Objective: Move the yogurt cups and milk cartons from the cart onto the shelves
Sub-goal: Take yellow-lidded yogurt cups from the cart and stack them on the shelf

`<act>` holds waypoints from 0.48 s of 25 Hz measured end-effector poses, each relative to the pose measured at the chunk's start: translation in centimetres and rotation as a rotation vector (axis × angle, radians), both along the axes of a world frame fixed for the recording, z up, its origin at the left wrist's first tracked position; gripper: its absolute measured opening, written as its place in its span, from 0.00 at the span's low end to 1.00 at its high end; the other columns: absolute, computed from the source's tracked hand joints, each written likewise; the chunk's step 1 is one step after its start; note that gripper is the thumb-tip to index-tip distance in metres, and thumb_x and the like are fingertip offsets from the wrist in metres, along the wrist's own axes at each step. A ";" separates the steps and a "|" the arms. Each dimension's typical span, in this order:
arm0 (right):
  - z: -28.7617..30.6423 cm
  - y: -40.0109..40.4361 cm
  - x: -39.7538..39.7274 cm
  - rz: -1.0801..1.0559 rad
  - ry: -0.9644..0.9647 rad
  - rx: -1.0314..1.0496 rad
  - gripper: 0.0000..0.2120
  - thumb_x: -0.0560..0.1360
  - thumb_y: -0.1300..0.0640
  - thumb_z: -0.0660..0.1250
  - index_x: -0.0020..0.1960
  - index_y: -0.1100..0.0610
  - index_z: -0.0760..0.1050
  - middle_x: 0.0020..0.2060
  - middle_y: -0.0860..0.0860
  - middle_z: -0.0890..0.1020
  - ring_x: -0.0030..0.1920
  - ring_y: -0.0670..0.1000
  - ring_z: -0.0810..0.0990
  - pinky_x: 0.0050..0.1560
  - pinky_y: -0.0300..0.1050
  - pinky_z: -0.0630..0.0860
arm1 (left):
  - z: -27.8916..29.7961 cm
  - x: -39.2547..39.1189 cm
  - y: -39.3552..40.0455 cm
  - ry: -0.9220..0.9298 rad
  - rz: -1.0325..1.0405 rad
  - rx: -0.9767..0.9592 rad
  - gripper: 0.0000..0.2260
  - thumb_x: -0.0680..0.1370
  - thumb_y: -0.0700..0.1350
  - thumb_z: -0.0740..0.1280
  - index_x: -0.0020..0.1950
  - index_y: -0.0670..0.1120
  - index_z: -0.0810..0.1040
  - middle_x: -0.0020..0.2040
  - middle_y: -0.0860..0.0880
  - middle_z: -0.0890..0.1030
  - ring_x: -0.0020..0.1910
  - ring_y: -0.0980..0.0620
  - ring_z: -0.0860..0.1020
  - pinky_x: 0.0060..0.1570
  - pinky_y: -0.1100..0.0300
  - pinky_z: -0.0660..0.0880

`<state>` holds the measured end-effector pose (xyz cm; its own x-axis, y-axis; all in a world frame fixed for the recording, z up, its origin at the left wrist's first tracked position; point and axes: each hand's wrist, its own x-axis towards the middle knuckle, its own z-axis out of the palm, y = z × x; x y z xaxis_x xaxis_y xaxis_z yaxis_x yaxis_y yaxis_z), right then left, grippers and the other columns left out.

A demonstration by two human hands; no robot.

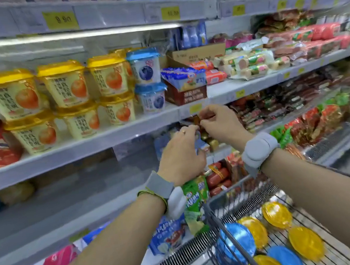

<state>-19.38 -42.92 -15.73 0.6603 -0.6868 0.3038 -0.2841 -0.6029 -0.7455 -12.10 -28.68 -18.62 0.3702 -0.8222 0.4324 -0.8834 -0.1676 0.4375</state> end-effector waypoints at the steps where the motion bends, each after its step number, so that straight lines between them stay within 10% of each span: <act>1: -1.0 -0.4 -1.3 -0.015 0.029 0.020 0.09 0.77 0.62 0.66 0.56 0.56 0.81 0.48 0.50 0.83 0.48 0.49 0.81 0.45 0.39 0.74 | -1.1 -0.6 -0.4 0.032 0.000 0.045 0.22 0.78 0.43 0.64 0.72 0.45 0.71 0.64 0.45 0.77 0.61 0.44 0.76 0.56 0.48 0.75; 6: -5.3 -2.3 -6.5 -0.035 0.122 0.185 0.14 0.72 0.73 0.60 0.38 0.59 0.80 0.39 0.59 0.84 0.41 0.60 0.85 0.44 0.58 0.84 | -5.3 -1.8 -0.4 0.147 -0.019 0.330 0.11 0.80 0.46 0.65 0.60 0.43 0.73 0.60 0.40 0.78 0.53 0.42 0.78 0.51 0.46 0.76; 12: -12.6 -1.7 -10.4 0.129 0.600 0.169 0.11 0.75 0.66 0.62 0.45 0.58 0.82 0.42 0.59 0.85 0.42 0.57 0.85 0.43 0.55 0.84 | -9.9 -4.2 -1.4 0.264 -0.037 0.589 0.15 0.84 0.55 0.59 0.59 0.43 0.72 0.55 0.43 0.75 0.51 0.43 0.76 0.53 0.46 0.76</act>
